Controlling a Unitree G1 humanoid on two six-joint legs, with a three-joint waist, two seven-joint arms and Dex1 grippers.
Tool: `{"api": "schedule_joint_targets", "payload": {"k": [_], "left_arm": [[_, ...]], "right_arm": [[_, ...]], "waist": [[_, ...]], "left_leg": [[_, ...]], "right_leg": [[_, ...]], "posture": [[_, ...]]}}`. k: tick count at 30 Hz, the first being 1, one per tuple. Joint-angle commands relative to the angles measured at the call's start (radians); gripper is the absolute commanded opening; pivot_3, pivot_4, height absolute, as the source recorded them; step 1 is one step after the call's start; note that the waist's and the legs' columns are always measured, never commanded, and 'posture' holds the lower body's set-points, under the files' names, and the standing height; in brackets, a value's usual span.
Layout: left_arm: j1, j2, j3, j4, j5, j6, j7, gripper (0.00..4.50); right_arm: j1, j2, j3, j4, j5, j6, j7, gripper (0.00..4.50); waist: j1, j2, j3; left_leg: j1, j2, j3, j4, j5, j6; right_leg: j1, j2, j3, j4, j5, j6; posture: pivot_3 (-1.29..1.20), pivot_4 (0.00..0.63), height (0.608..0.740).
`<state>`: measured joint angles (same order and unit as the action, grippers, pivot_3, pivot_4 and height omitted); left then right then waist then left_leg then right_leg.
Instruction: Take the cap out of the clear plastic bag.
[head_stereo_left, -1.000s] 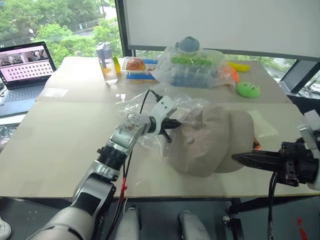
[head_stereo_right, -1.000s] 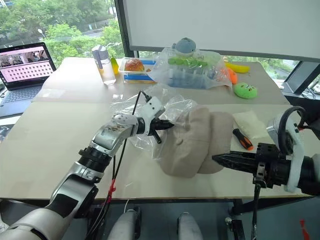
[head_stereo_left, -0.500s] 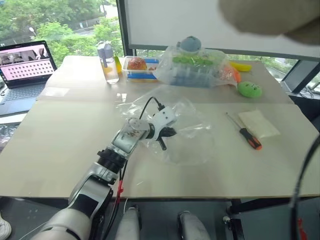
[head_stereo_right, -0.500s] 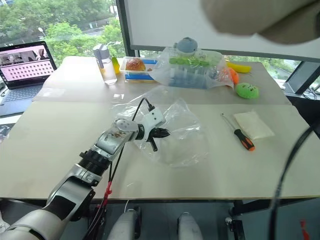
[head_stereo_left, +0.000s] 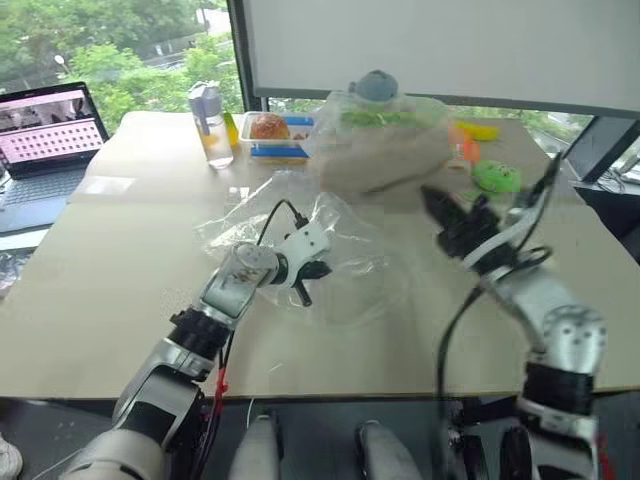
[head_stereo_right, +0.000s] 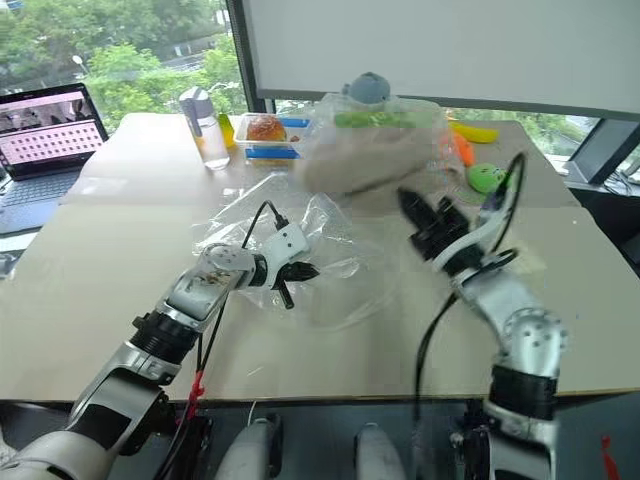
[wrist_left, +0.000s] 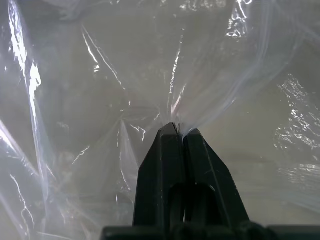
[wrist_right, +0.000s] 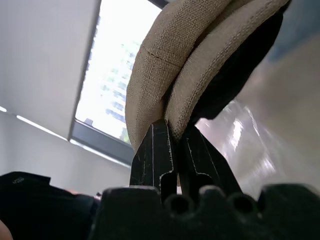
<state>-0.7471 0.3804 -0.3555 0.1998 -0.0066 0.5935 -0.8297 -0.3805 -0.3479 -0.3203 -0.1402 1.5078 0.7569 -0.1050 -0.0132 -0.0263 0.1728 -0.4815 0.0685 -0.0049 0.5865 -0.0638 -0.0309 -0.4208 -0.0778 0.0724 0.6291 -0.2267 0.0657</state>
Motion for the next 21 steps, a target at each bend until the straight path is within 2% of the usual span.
{"api": "schedule_joint_targets", "payload": {"k": [1,3,7,10,14,17,19,20,21], "left_arm": [[0.0,-0.002,0.022,-0.053,-0.003,0.016,0.015,0.0],[0.006,-0.001,0.024,-0.06,-0.003,0.013,0.017,0.0],[0.016,0.007,0.044,-0.078,-0.029,0.025,0.001,0.0],[0.035,0.025,0.084,-0.134,-0.137,0.089,-0.102,0.73],[0.056,0.103,0.191,-0.232,-0.345,0.229,-0.265,2.13],[0.079,0.204,0.3,-0.268,-0.48,0.262,-0.389,3.2],[0.04,0.258,0.509,-0.288,-0.703,0.374,-0.438,3.85],[-0.006,0.261,0.617,-0.269,-0.815,0.434,-0.408,4.24],[-0.047,0.26,0.697,-0.248,-0.891,0.472,-0.366,4.45]], "right_arm": [[0.129,-0.039,0.02,0.041,-0.178,-0.026,0.121,0.06],[0.159,-0.03,0.006,0.076,-0.211,-0.047,0.175,0.77],[0.154,-0.013,-0.018,0.093,-0.251,-0.065,0.221,1.9],[0.124,-0.005,-0.024,0.108,-0.287,-0.074,0.227,3.05],[0.09,0.006,-0.022,0.126,-0.311,-0.056,0.252,4.37],[0.077,-0.002,-0.012,0.134,-0.335,-0.038,0.286,4.5],[0.095,-0.038,0.025,0.086,-0.335,0.015,0.356,4.5],[0.108,-0.058,0.044,0.054,-0.339,0.039,0.389,4.5],[0.12,-0.075,0.058,0.024,-0.342,0.055,0.416,4.5]], "waist": [[0.011,0.0,0.0],[0.011,0.0,0.0],[-0.009,0.0,0.0],[-0.026,0.0,0.0],[-0.034,0.001,0.0],[-0.034,0.001,0.0],[-0.037,0.001,0.0],[-0.034,0.001,0.0],[-0.031,0.0,0.001]], "left_leg": [[0.0,0.0,0.0,0.001,0.0,0.0],[-0.001,0.0,0.0,0.002,-0.001,0.0],[0.001,0.001,0.001,0.002,-0.005,-0.006],[0.005,0.001,0.001,0.002,-0.005,-0.007],[0.004,0.001,0.001,0.001,-0.005,-0.007],[0.004,0.002,0.0,-0.001,-0.005,-0.006],[0.004,0.002,0.0,-0.002,-0.005,-0.006],[0.004,0.002,0.001,-0.003,-0.005,-0.006],[0.004,0.002,0.0,-0.004,-0.005,-0.006]], "right_leg": [[0.001,0.0,0.0,-0.001,0.0,0.0],[0.0,-0.001,0.0,-0.001,0.0,0.0],[-0.001,0.0,0.0,0.001,0.001,0.002],[0.001,0.001,0.0,0.001,0.001,0.003],[0.0,0.001,0.001,0.0,0.001,0.002],[-0.001,0.001,0.0,0.001,0.0,0.001],[-0.001,0.001,0.0,0.001,-0.001,0.002],[-0.002,0.001,0.0,0.001,-0.001,0.002],[-0.002,0.001,0.0,0.001,-0.001,0.002]], "posture": [[0.0,0.15,0.74],[0.0,0.15,0.74],[0.0,0.15,0.74],[0.0,0.15,0.74],[0.0,0.15,0.74],[0.0,0.15,0.74],[0.0,0.15,0.74],[0.0,0.15,0.74],[0.0,0.15,0.74]]}}
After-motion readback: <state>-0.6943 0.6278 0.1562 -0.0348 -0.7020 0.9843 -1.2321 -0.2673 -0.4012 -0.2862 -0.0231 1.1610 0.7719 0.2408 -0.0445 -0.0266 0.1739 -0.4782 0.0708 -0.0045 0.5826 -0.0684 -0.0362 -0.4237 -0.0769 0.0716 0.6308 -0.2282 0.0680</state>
